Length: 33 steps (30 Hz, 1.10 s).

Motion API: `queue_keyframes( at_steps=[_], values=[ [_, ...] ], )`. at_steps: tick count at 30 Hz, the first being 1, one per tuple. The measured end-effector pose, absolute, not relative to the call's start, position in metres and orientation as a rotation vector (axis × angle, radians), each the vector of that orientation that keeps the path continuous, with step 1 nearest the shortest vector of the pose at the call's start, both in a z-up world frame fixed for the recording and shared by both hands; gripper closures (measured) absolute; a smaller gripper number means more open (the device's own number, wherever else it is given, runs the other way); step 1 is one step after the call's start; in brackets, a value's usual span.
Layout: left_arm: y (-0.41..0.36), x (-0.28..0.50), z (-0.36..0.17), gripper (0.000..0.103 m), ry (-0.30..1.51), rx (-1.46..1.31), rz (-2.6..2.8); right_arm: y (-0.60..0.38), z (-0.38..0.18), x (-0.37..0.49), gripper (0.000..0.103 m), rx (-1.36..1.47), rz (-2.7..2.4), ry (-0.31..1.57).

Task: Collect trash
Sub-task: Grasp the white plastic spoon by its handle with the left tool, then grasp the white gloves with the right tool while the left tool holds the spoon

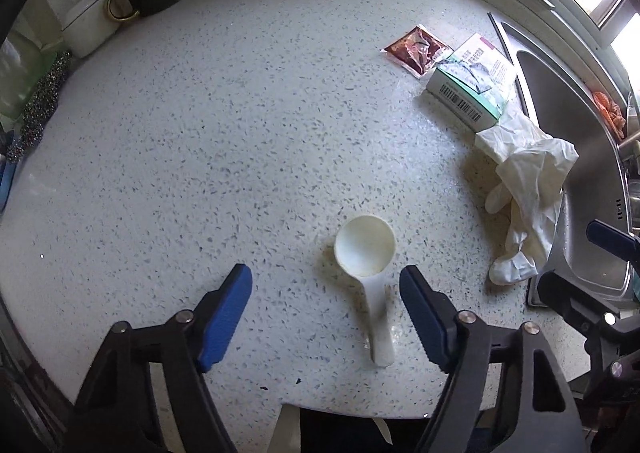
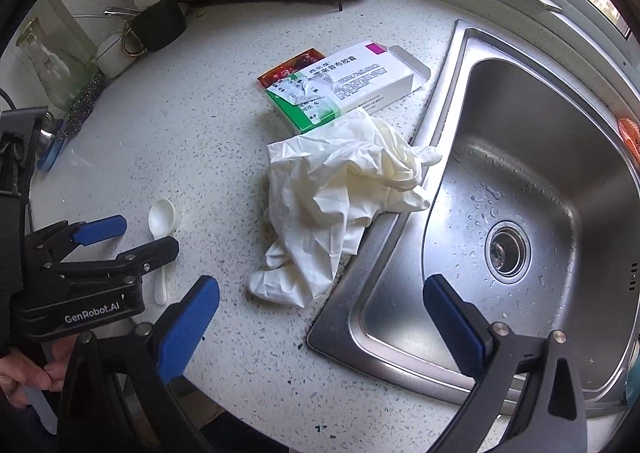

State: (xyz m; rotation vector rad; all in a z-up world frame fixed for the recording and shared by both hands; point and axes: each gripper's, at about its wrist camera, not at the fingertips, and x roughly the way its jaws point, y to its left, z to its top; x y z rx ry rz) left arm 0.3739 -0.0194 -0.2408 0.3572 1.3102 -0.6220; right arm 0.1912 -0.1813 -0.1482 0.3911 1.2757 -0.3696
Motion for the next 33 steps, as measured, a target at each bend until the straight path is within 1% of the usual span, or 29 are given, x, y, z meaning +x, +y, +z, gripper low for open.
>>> queue_keyframes(
  at_steps=[3, 5, 6, 7, 8, 12, 13, 14, 19, 25, 30, 32, 33],
  values=[
    [-0.026, 0.373, -0.241, 0.045, 1.301, 0.403, -0.605, -0.184, -0.147, 0.193, 0.001, 0.394, -0.371, 1.271],
    [-0.029, 0.372, -0.238, 0.061, 1.294, 0.409, -0.604, -0.185, -0.146, 0.193, 0.001, 0.394, -0.372, 1.268],
    [-0.03, 0.372, -0.237, 0.065, 1.292, 0.403, -0.61, -0.185, -0.146, 0.193, 0.001, 0.395, -0.373, 1.267],
    [-0.03, 0.372, -0.236, 0.077, 1.29, 0.39, -0.623, -0.186, -0.145, 0.192, 0.001, 0.396, -0.373, 1.265],
    [-0.031, 0.372, -0.236, 0.079, 1.292, 0.38, -0.631, -0.186, -0.145, 0.191, 0.001, 0.398, -0.374, 1.264],
    [-0.031, 0.372, -0.236, 0.08, 1.283, 0.39, -0.64, -0.188, -0.146, 0.19, 0.001, 0.401, -0.372, 1.266],
    [-0.032, 0.369, -0.235, 0.088, 1.287, 0.38, -0.645, -0.188, -0.145, 0.19, 0.001, 0.402, -0.371, 1.266],
    [-0.032, 0.37, -0.234, 0.093, 1.297, 0.371, -0.649, -0.188, -0.145, 0.19, 0.001, 0.404, -0.371, 1.265],
    [-0.029, 0.376, -0.218, 0.093, 1.271, 0.372, -0.663, -0.191, -0.14, 0.19, 0.001, 0.404, -0.381, 1.245],
    [-0.021, 0.398, -0.191, 0.093, 1.274, 0.276, -0.741, -0.201, -0.139, 0.202, 0.001, 0.408, -0.404, 1.23],
    [-0.024, 0.408, -0.187, 0.093, 1.259, 0.302, -0.752, -0.207, -0.147, 0.223, 0.001, 0.403, -0.402, 1.236],
    [-0.025, 0.414, -0.189, 0.093, 1.258, 0.317, -0.757, -0.205, -0.153, 0.232, 0.002, 0.404, -0.394, 1.244],
    [-0.023, 0.416, -0.191, 0.093, 1.258, 0.324, -0.76, -0.205, -0.156, 0.237, 0.007, 0.404, -0.388, 1.254]
  ],
)
